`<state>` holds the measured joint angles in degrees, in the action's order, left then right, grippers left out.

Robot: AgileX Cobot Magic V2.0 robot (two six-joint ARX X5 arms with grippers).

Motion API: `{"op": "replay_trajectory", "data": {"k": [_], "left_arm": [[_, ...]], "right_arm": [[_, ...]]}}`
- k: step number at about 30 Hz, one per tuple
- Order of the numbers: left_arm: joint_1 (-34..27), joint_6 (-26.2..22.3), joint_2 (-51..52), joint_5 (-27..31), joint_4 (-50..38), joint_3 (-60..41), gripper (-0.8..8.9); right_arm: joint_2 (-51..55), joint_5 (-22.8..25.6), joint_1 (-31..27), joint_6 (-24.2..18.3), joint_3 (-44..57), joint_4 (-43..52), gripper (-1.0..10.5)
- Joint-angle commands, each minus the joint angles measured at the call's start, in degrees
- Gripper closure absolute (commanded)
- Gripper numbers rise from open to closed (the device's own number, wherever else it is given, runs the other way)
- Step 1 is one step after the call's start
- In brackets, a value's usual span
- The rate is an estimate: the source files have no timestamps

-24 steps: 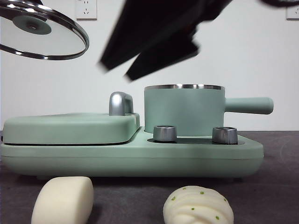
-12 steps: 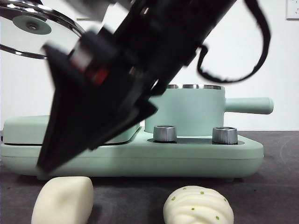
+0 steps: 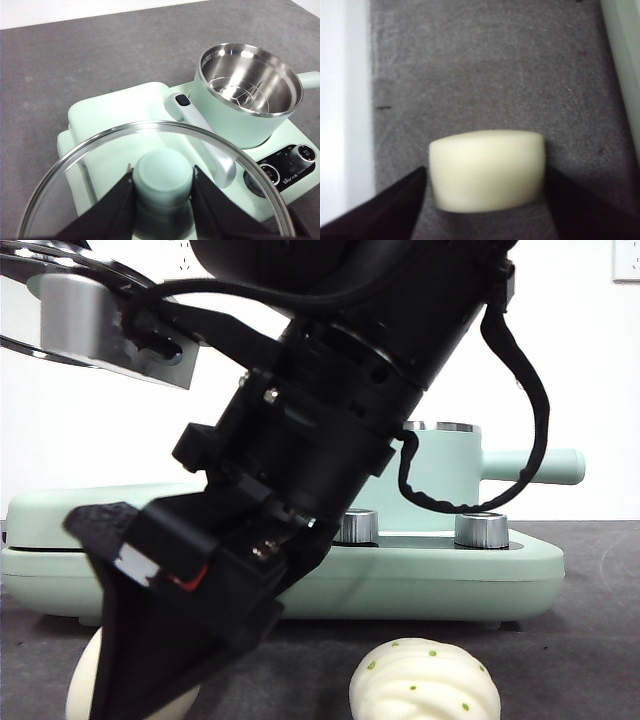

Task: Put the buns in a small steamer

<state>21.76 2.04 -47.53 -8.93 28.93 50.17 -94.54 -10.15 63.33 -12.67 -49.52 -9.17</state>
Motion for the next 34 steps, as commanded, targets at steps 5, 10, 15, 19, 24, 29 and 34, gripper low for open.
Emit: {"op": "replay_trajectory", "data": {"k": [5, 10, 15, 19, 24, 29, 34], "left_arm": [[0.15, 0.15, -0.07, -0.04, -1.49, 1.07, 7.99], [0.15, 0.15, -0.07, -0.04, -1.49, 1.07, 7.99], [0.15, 0.15, -0.07, -0.04, -1.49, 1.07, 7.99], [0.15, 0.13, -0.07, -0.04, -1.49, 1.07, 7.99], [0.15, -0.07, -0.07, -0.04, -1.51, 1.07, 7.99], [0.15, -0.09, -0.07, -0.04, -1.51, 1.07, 7.99], [0.15, -0.07, -0.07, -0.04, -1.51, 1.07, 7.99]], "right_arm": [[1.31, -0.24, 0.72, 7.19, -2.93, -4.13, 7.0], [6.95, -0.22, -0.39, 9.97, -7.56, -15.87, 7.0], [12.61, -0.17, -2.43, 12.72, -14.08, -27.34, 7.0], [16.17, 1.64, -4.76, 16.81, -20.00, -33.59, 7.0], [16.70, 1.66, -10.23, 19.37, -28.81, -42.75, 7.0], [15.67, 1.68, -17.68, 19.30, -33.18, -42.64, 7.0], [12.24, 1.60, -25.31, 17.53, -34.82, -39.82, 7.0]]}}
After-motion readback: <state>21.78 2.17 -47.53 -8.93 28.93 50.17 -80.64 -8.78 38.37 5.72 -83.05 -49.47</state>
